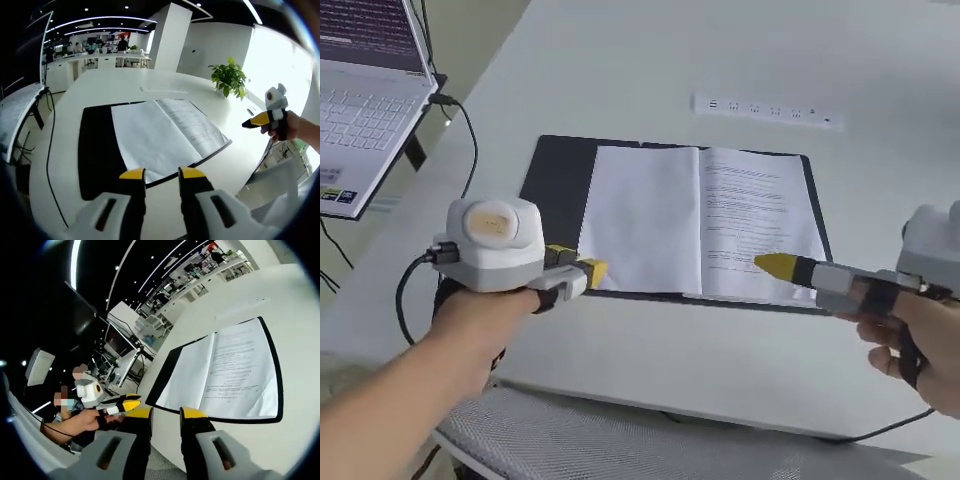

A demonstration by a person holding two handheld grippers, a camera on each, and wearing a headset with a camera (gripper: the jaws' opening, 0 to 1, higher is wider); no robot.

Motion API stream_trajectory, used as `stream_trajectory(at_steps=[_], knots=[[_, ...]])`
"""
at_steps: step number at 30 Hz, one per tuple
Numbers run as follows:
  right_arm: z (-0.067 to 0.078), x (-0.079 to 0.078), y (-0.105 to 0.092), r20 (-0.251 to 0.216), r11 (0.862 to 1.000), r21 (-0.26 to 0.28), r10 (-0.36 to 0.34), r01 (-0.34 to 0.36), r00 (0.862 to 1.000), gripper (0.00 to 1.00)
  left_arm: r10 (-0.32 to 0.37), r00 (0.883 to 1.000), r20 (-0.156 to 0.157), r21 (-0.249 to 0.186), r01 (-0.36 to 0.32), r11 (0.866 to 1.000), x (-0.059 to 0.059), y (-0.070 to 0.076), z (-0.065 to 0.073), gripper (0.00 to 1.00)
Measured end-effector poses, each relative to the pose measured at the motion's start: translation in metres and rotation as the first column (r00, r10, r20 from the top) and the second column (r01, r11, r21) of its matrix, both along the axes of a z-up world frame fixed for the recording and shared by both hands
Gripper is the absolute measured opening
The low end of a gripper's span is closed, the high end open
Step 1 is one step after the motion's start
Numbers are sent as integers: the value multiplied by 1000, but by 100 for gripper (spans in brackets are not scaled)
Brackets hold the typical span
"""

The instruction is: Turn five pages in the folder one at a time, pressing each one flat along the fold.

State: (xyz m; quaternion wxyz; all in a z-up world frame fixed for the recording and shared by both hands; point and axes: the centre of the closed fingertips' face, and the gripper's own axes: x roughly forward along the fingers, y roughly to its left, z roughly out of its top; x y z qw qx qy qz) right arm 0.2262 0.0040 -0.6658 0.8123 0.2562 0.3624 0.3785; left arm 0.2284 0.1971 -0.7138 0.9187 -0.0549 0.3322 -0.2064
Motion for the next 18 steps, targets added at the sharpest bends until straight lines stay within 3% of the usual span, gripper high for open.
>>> stream_trajectory(at_steps=[4,9,12,18], knots=[[10,-1,-15,46,999,-32,-17,18,999,22,3,1000,12,8,-3,1000,-9,4,14,28],[23,-7,-28,69,998,-35,-43,45,997,28,19,1000,5,4,-19,1000,-17,7,28,35],[29,-10,-35,77,998,-29,-60,63,995,32,36,999,-18,-20,-36,999,-24,9,34,40],[42,-21,-49,100,994,-51,-96,102,990,45,42,999,-34,-42,-43,998,-38,14,42,48]])
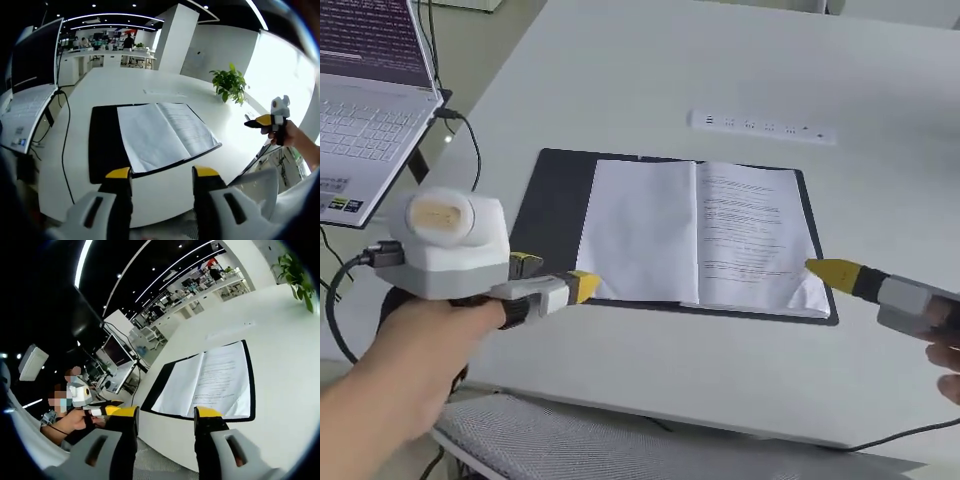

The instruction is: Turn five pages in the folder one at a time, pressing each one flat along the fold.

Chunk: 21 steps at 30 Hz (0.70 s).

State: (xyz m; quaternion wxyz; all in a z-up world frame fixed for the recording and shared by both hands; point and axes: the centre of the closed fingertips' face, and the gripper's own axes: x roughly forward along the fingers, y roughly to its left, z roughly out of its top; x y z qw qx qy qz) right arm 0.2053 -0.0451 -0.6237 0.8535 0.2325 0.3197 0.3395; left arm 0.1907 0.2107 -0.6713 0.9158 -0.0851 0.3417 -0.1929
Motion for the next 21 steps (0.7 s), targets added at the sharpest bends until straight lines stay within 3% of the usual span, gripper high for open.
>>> stream_trajectory(at_steps=[4,12,21], knots=[[9,-10,-7,27,999,-40,6,-5,1000,48,-7,1000,-3,28,7,1000,-9,4,8,54],[24,-15,-23,61,998,-45,-31,34,998,50,1,1000,-5,23,-1,1000,-18,9,27,60],[19,-20,-31,54,995,-92,-30,35,998,58,-1,1000,-20,30,1,1000,-24,14,30,64]])
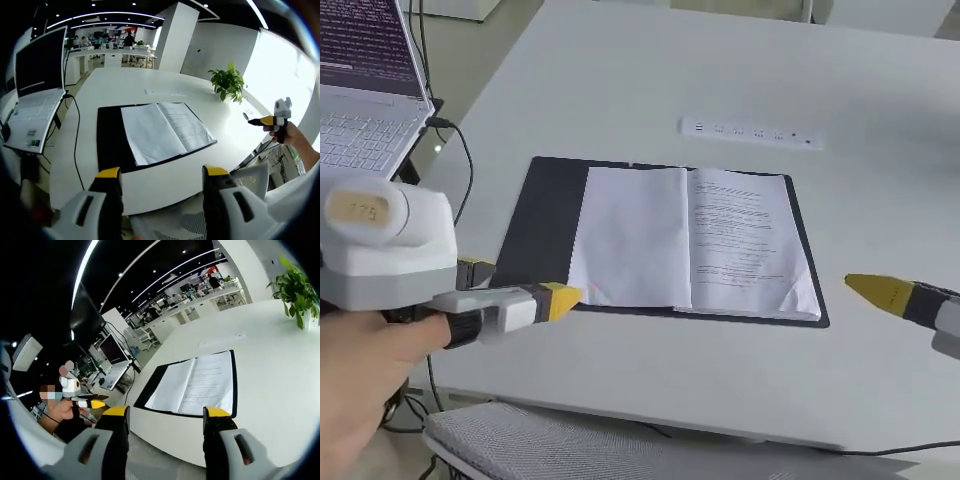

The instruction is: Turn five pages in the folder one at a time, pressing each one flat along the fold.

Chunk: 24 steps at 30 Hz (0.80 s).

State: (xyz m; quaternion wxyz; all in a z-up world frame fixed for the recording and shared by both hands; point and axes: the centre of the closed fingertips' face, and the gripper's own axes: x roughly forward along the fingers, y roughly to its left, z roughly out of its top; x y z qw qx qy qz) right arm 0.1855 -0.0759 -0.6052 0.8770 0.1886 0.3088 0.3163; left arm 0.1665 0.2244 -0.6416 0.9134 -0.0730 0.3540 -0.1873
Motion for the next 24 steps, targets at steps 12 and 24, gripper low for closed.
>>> stream_trajectory(at_steps=[12,24], knots=[[-5,-2,-9,-9,1000,-9,-20,20,1000,63,8,1000,-29,19,-8,1000,-6,8,-4,72],[-18,-2,-12,-39,999,-25,-24,23,999,64,-15,998,-63,28,17,999,0,-4,-14,71]])
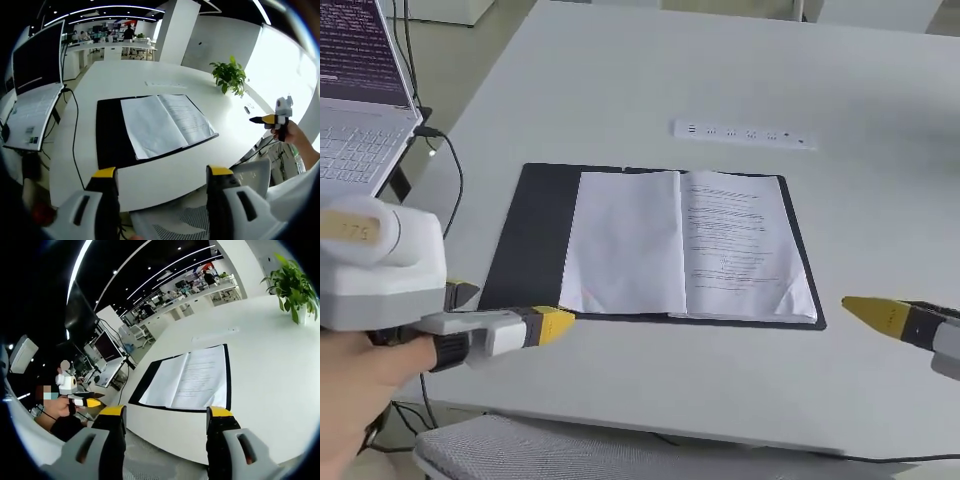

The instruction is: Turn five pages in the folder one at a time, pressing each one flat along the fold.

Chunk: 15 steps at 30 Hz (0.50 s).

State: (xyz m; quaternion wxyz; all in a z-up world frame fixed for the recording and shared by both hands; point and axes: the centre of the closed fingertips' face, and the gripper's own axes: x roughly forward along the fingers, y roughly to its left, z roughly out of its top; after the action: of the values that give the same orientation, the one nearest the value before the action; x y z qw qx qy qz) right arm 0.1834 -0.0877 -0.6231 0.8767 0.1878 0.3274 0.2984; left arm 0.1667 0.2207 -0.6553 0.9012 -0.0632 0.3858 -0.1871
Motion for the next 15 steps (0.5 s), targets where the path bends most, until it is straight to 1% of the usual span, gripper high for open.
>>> stream_trajectory(at_steps=[4,7,10,12,13,14,15], knots=[[-5,3,0,-6,1000,1,1,-1,1000,63,-27,1000,2,2,27,1000,8,-11,-5,69],[-9,6,2,-12,1000,8,-1,1,1000,62,-49,999,-1,3,49,999,14,-22,-11,68],[-14,10,6,-22,1000,22,0,0,1000,62,-83,997,6,-1,83,997,24,-39,-19,68],[-17,11,8,-22,1000,25,3,-2,1000,62,-95,995,5,-2,95,995,27,-45,-22,67],[-20,12,9,-30,1000,28,5,-4,1000,62,-112,994,-3,4,112,994,29,-52,-26,67],[-22,12,11,-34,1000,25,8,-7,999,62,-126,992,8,9,126,992,34,-60,-28,66],[-23,12,12,-33,1000,24,9,-8,999,61,-136,991,2,12,136,991,35,-65,-30,66]])
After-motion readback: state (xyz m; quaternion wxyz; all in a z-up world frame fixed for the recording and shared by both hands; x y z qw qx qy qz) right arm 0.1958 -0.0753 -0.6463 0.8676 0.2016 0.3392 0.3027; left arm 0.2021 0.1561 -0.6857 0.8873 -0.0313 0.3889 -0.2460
